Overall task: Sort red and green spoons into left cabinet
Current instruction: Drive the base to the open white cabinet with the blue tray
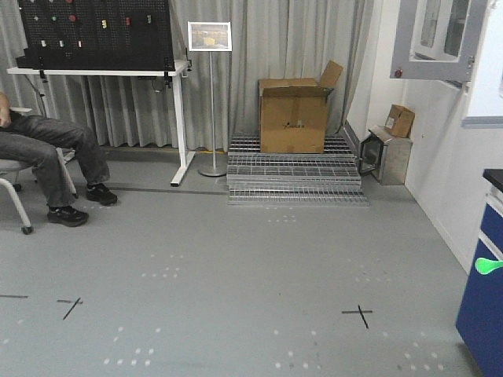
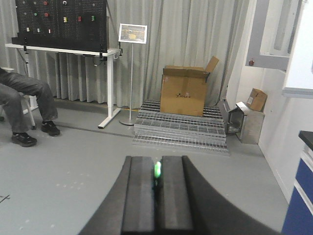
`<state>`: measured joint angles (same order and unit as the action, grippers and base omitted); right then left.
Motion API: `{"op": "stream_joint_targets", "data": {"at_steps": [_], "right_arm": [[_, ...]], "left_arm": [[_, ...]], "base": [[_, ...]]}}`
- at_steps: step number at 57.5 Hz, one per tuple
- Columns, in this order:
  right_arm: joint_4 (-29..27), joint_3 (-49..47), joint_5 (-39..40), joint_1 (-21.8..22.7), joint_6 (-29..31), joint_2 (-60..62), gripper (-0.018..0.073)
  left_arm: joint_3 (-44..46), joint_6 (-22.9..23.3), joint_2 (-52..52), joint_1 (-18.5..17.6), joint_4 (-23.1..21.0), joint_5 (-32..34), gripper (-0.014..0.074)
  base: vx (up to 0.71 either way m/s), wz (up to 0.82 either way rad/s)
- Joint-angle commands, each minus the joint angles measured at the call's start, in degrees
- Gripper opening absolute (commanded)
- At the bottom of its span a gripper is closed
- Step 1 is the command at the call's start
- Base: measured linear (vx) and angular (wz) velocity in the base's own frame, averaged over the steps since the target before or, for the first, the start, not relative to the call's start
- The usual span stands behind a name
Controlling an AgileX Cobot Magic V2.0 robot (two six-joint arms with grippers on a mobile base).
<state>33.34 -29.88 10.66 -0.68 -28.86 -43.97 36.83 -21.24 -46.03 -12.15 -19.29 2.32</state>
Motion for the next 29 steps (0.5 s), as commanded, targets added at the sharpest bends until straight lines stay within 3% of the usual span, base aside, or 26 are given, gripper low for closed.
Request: {"op": "stream_joint_targets", "data": {"at_steps": [1, 29], "right_arm": [[-0.1, -2.1, 4.0, 0.2, -0.1, 0.4, -0.0003], [-0.1, -2.1, 3.7, 0.2, -0.1, 0.4, -0.0003]], "left_arm": [[1.7, 0.5, 0.3, -0.3, -0.5, 4.3, -0.0003], [1.7, 0.5, 0.3, -0.3, -0.5, 4.0, -0.0003]], "base": [[0.67, -0.01], [0.66, -0.02]]}}
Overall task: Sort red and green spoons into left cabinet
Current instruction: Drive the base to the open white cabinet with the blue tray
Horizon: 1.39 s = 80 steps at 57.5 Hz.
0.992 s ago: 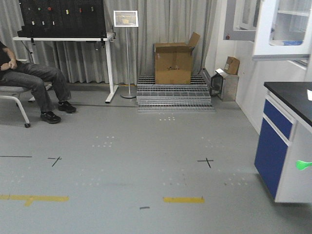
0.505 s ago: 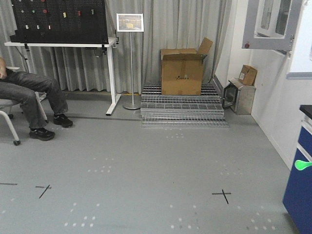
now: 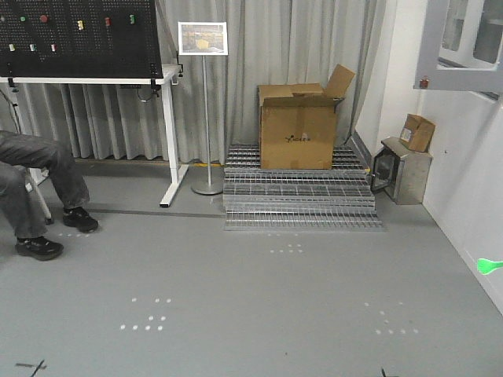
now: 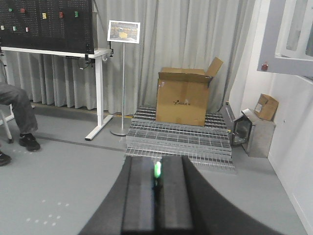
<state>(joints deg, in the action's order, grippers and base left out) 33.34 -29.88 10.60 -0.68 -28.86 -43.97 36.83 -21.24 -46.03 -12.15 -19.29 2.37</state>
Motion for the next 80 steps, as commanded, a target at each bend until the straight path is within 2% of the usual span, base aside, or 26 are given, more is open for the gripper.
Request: {"op": "stream_joint_targets", "data": {"at_steps": [1, 80], "right_arm": [[-0.1, -2.1, 3.8, 0.2, -0.1, 0.4, -0.0003], [-0.1, -2.1, 3.8, 0.2, -0.1, -0.1, -0.0003]], "left_arm": [[1.7, 0.5, 0.3, -0.3, -0.5, 4.1, -0.0003], [1.7, 0.5, 0.3, -0.3, -0.5, 4.1, -0.0003]], "base": [[0.67, 0.01], [0.64, -0.04]]}}
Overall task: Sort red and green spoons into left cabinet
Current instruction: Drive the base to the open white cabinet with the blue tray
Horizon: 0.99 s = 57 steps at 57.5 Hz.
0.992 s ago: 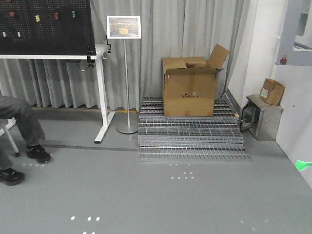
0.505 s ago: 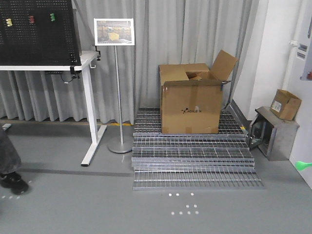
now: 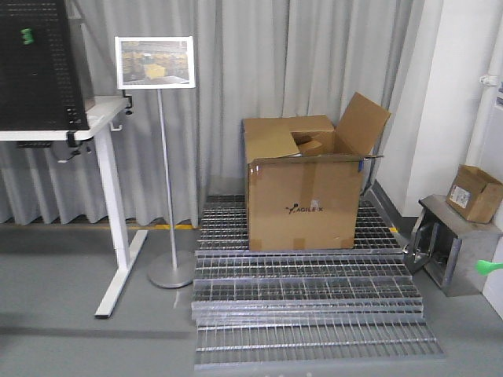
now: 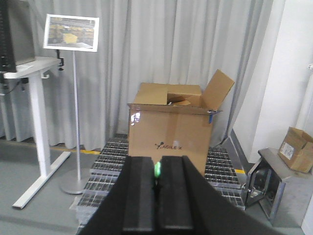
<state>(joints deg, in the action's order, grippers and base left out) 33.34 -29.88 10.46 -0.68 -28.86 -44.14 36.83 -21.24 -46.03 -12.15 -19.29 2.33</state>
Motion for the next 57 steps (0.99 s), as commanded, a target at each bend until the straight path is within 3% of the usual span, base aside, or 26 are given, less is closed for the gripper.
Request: {"op": "stream_joint_targets", "data": {"at_steps": [1, 22, 57], "right_arm": [[-0.1, -2.1, 3.9, 0.2, -0.1, 0.0, -0.0003], [-0.1, -2.1, 3.9, 0.2, -0.1, 0.0, -0.0003], [-0.1, -2.1, 3.9, 0.2, -0.1, 0.0, -0.0003]], "left_arm": [[1.7, 0.5, 0.3, -0.3, -0.5, 4.1, -0.0003], [1.7, 0.5, 0.3, -0.3, -0.5, 4.1, -0.0003], [1.7, 0.5, 0.3, -0.3, -0.5, 4.1, -0.0003]], "base": [[0.59, -0.17], [0.54, -0.39], [0.40, -0.73]]}}
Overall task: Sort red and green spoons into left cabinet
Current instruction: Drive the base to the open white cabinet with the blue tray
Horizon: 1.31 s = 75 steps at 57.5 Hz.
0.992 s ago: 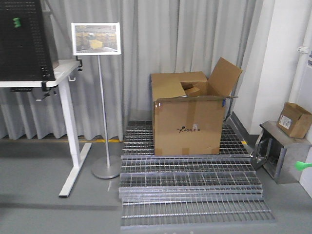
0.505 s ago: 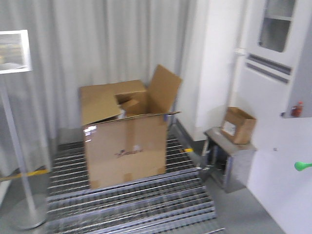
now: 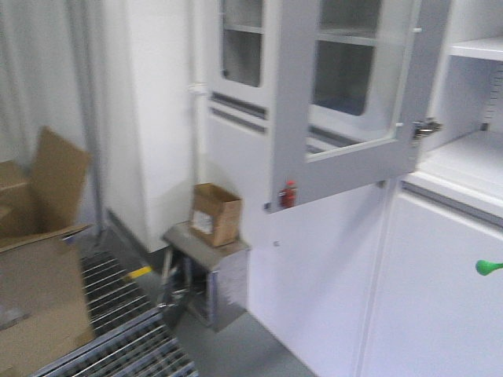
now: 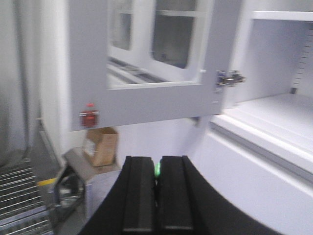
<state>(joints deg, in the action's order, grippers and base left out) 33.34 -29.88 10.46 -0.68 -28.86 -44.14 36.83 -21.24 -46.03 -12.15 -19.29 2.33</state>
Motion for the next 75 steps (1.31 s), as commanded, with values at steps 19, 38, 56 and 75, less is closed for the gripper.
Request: {"op": "stream_joint_targets", "data": {"at_steps": [19, 38, 56, 75], "right_arm": [[-0.1, -2.1, 3.9, 0.2, -0.1, 0.0, -0.0003], [-0.1, -2.1, 3.9, 0.2, -0.1, 0.0, -0.0003], [-0.1, -2.1, 3.9, 0.2, -0.1, 0.0, -0.0003], [-0.1, -2.1, 3.9, 0.2, -0.1, 0.0, -0.0003]], "left_arm": [[1.7, 0.5, 0.3, -0.3, -0.5, 4.2, -0.0003], [1.7, 0.5, 0.3, -0.3, -0.5, 4.3, -0.0003], [1.7, 0.5, 0.3, -0.3, -0.5, 4.3, -0.0003], [1.7, 0.5, 0.3, -0.3, -0.5, 4.3, -0.0003]], "base": [[0.30, -0.68], [0.23, -0.64], [0.22, -0.42], [0.27, -0.08]]}}
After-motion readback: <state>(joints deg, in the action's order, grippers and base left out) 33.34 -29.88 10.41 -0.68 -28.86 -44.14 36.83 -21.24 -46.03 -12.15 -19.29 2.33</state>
